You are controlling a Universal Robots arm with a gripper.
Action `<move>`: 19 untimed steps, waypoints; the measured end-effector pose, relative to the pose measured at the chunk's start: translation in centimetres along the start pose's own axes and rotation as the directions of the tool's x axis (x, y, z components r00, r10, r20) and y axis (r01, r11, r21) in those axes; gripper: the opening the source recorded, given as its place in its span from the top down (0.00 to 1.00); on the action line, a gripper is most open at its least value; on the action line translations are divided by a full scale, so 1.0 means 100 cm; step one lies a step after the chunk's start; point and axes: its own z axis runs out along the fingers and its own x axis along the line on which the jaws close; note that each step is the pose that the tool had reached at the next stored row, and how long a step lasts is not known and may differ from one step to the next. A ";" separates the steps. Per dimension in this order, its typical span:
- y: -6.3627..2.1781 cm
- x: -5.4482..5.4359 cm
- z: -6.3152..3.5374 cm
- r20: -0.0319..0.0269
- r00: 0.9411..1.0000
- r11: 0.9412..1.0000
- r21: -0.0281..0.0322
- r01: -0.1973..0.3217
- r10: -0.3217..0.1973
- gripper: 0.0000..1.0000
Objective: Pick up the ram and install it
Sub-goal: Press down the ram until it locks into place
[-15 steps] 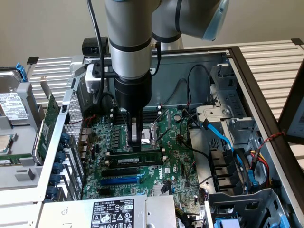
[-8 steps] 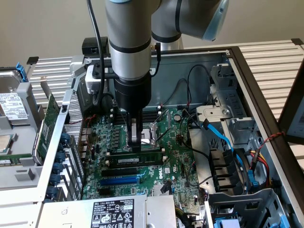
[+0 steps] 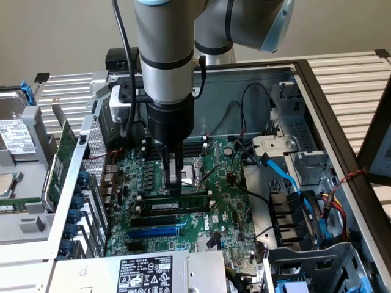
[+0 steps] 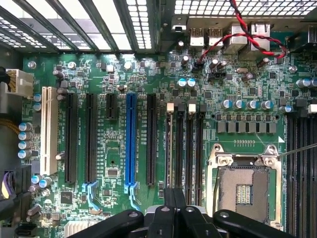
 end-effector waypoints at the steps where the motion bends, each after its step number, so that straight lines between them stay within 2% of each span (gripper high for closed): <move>1: 0.0000 0.000 0.0003 0.000 1.000 1.000 0.000 0.003 -0.003 0.89; 6: -0.0001 0.000 0.0025 0.000 1.000 1.000 0.005 0.010 -0.010 0.89; 19: -0.0001 0.000 0.0056 -0.001 1.000 1.000 0.005 0.016 -0.016 0.89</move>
